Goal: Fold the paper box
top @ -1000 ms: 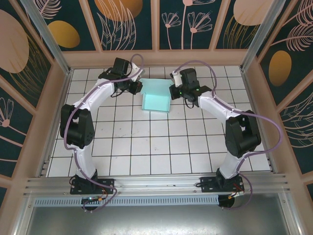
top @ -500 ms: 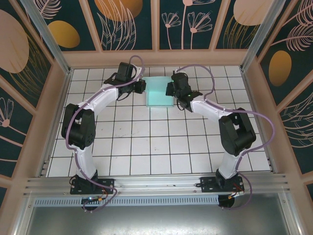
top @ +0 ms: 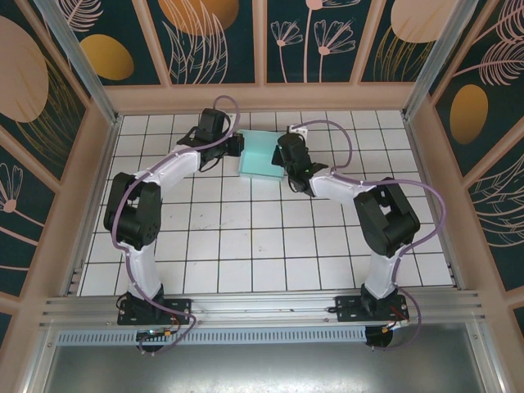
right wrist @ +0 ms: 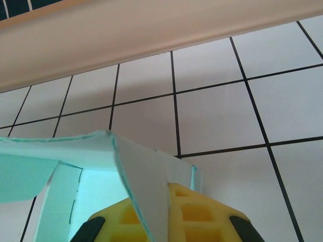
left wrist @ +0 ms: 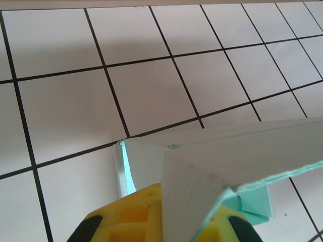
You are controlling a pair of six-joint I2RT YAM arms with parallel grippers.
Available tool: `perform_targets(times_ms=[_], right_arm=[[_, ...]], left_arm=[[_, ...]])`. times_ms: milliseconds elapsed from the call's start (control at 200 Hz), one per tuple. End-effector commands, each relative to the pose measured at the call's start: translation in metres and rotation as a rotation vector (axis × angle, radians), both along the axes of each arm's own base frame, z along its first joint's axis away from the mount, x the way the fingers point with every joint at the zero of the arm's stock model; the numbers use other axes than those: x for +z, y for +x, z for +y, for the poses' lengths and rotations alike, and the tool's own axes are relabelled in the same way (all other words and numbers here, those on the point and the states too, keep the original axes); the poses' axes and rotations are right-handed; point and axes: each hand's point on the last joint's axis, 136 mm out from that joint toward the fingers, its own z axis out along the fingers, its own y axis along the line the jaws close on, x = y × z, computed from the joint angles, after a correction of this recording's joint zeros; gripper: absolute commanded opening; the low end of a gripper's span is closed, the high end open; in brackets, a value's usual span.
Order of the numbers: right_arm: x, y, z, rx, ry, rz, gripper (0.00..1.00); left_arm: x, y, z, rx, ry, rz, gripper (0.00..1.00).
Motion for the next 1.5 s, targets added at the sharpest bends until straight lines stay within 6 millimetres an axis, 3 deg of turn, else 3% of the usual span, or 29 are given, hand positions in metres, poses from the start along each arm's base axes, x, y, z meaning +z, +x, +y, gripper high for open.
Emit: perform_targets(times_ms=[0, 976, 1001, 1326, 1366, 1496], right_arm=[[-0.007, -0.002, 0.007, -0.034, 0.033, -0.026, 0.0], [-0.028, -0.053, 0.013, -0.052, -0.024, -0.265, 0.0], [-0.027, -0.055, 0.014, -0.05, -0.025, -0.276, 0.0], [-0.022, -0.074, 0.028, 0.006, -0.088, -0.387, 0.0], [-0.022, -0.075, 0.028, 0.006, -0.092, -0.389, 0.04], [-0.008, -0.08, 0.028, 0.024, -0.089, -0.417, 0.32]], left_arm=[[0.003, 0.002, -0.013, -0.007, -0.048, -0.045, 0.0], [-0.01, -0.033, 0.009, 0.008, -0.078, -0.285, 0.0], [-0.019, -0.039, 0.011, 0.006, -0.065, -0.272, 0.0], [-0.034, -0.05, 0.019, 0.022, -0.064, -0.295, 0.0], [-0.037, -0.05, 0.02, 0.028, -0.056, -0.289, 0.0], [-0.039, -0.052, 0.025, 0.049, -0.043, -0.274, 0.0]])
